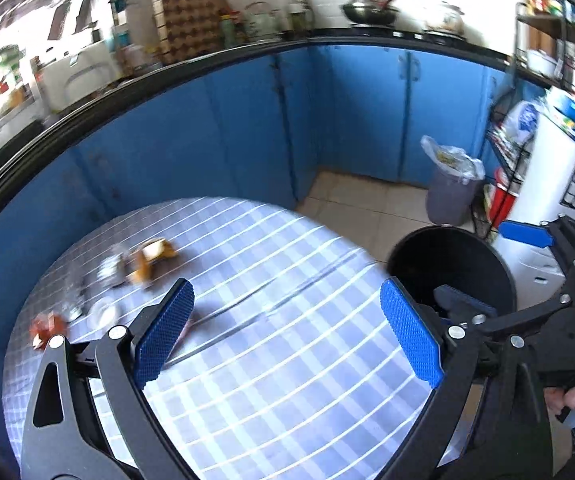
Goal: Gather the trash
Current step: 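Return both tools to the table toward the orange container and pink wrapper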
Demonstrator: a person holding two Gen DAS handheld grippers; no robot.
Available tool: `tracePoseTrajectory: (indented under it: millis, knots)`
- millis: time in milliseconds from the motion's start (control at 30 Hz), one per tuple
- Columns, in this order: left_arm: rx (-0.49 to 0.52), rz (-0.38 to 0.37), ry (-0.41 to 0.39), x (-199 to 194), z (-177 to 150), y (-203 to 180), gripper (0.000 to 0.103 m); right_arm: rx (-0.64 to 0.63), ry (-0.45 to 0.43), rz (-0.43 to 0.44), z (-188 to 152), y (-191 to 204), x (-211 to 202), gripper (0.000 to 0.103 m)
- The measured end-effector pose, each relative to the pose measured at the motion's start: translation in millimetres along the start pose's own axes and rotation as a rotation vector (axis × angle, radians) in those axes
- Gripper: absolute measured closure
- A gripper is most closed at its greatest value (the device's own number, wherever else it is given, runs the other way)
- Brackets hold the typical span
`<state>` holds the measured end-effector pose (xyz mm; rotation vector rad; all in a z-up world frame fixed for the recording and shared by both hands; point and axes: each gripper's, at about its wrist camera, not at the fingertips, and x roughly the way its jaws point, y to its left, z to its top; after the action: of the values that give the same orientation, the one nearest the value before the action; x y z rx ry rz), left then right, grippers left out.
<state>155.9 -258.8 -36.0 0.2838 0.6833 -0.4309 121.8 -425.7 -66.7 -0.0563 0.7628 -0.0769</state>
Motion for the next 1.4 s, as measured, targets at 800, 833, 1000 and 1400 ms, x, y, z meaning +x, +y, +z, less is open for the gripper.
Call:
tracePoseTrajectory:
  millis: [800, 833, 1000, 1400]
  knots:
    - [-0.271, 0.257, 0.099, 0.7, -81.6, 233.3, 0.010, -0.213, 0.034, 0.238, 63.3, 201.7, 56.7, 0.008]
    - [-0.278, 0.255, 0.107, 5.8, -83.3, 240.8, 0.010, -0.213, 0.043, 0.242, 65.0, 205.8, 62.9, 0.008]
    - [-0.304, 0.232, 0.141, 30.9, -86.3, 269.7, 0.010, -0.187, 0.090, 0.278, 70.1, 218.6, 87.4, 0.008]
    - [-0.308, 0.228, 0.218, 74.5, -88.9, 292.0, 0.030, -0.164, 0.159, 0.271, 72.1, 229.9, 112.5, 0.008]
